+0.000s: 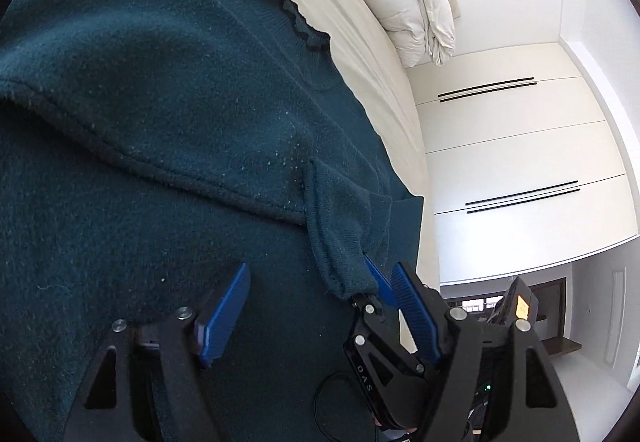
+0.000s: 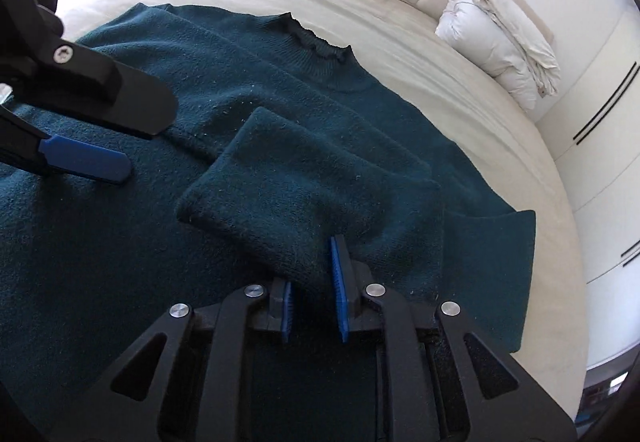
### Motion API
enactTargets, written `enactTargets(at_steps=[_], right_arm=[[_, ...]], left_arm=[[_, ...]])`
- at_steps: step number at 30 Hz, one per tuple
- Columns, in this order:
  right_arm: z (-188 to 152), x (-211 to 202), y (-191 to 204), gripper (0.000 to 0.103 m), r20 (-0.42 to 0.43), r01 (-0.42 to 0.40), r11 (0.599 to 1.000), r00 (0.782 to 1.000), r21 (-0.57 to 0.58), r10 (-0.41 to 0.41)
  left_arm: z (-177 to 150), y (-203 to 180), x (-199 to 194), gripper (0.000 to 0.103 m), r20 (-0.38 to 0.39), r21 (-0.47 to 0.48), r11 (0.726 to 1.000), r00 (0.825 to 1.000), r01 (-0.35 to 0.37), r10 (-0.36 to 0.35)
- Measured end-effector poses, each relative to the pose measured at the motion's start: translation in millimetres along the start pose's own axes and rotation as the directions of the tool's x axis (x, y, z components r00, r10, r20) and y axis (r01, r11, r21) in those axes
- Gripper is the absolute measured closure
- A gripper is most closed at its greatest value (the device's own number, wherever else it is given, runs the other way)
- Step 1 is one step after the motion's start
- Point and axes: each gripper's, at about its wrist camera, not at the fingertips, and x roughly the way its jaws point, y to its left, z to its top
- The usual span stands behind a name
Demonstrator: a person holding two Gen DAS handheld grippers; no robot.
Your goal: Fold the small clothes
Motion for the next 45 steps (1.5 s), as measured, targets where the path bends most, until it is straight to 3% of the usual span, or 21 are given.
enactTargets(at_steps=[2, 3, 4, 8, 12, 13, 16, 20, 26, 29, 33, 40, 43, 45], right_arm=[[-10.3, -8.8, -8.0, 0.063, 0.011, -0.060, 0.996, 0.998, 0.069, 0.059], [-17.0, -11.0, -14.3, 0.043, 0.021, -0.089, 0.989, 0.996, 0.119, 0.087], [-25.9, -15.9, -23.4, 0.036, 0.043, -0.128, 0.976, 0.992, 0.174, 0.122], [-60.6, -38.2, -53.1, 0.036, 0.112, -0.259, 0.887, 0.966, 0.382, 0.234], [-95.8, -40.5, -73.1, 0.036, 0.140, -0.341, 0.773, 0.938, 0.535, 0.317], [-102.7, -37.8, -74.9, 0.036, 0.132, -0.337, 0.762, 0.939, 0.554, 0.319], [-118.7, -33.0, -78.7, 0.036, 0.144, -0.352, 0.725, 0.931, 0.592, 0.334], [-127.5, -27.8, -85.9, 0.036, 0.179, -0.381, 0.676, 0.919, 0.631, 0.350], [-130.1, -25.2, -85.5, 0.036, 0.185, -0.380, 0.674, 0.920, 0.633, 0.345], [-129.5, -24.3, -86.2, 0.036, 0.188, -0.382, 0.670, 0.919, 0.637, 0.346], [-128.8, -21.4, -86.8, 0.036, 0.189, -0.384, 0.665, 0.918, 0.640, 0.349], [-130.1, -20.2, -86.6, 0.036, 0.188, -0.384, 0.662, 0.918, 0.644, 0.350], [-129.5, -20.0, -85.6, 0.036, 0.184, -0.380, 0.668, 0.920, 0.640, 0.347], [-129.3, -18.6, -84.3, 0.036, 0.180, -0.376, 0.672, 0.921, 0.637, 0.345]], left_arm=[[0.1, -4.8, 6.7, 0.022, -0.002, 0.004, 1.000, 1.000, -0.001, 0.001], [0.9, -7.6, 10.7, 0.021, -0.007, 0.006, 1.000, 1.000, -0.005, 0.005], [1.8, -10.7, 15.7, 0.021, -0.015, 0.006, 1.000, 1.000, -0.017, 0.017], [2.0, -29.1, 35.9, 0.027, -0.036, 0.043, 0.995, 0.995, -0.088, 0.090], [1.0, -39.5, 52.9, 0.057, -0.057, 0.074, 0.980, 0.981, -0.183, 0.187], [1.1, -39.8, 54.3, 0.069, -0.057, 0.081, 0.975, 0.976, -0.207, 0.212], [-0.5, -46.0, 51.7, 0.090, -0.042, 0.129, 0.956, 0.961, -0.265, 0.272], [-4.3, -63.2, 38.3, 0.095, -0.010, 0.218, 0.935, 0.957, -0.280, 0.289], [-9.9, -108.8, 10.2, 0.095, 0.094, 0.412, 0.850, 0.943, -0.328, 0.319], [-1.3, -119.7, -8.5, 0.095, 0.150, 0.452, 0.822, 0.938, -0.346, 0.313], [16.3, -115.1, -31.9, 0.095, 0.194, 0.454, 0.809, 0.928, -0.372, 0.318], [31.6, -95.7, -73.9, 0.095, 0.279, 0.429, 0.822, 0.920, -0.375, 0.274], [28.3, -106.3, -86.6, 0.095, 0.330, 0.476, 0.813, 0.925, -0.334, 0.188], [20.4, -123.3, -88.1, 0.095, 0.346, 0.537, 0.783, 0.928, -0.315, 0.136]])
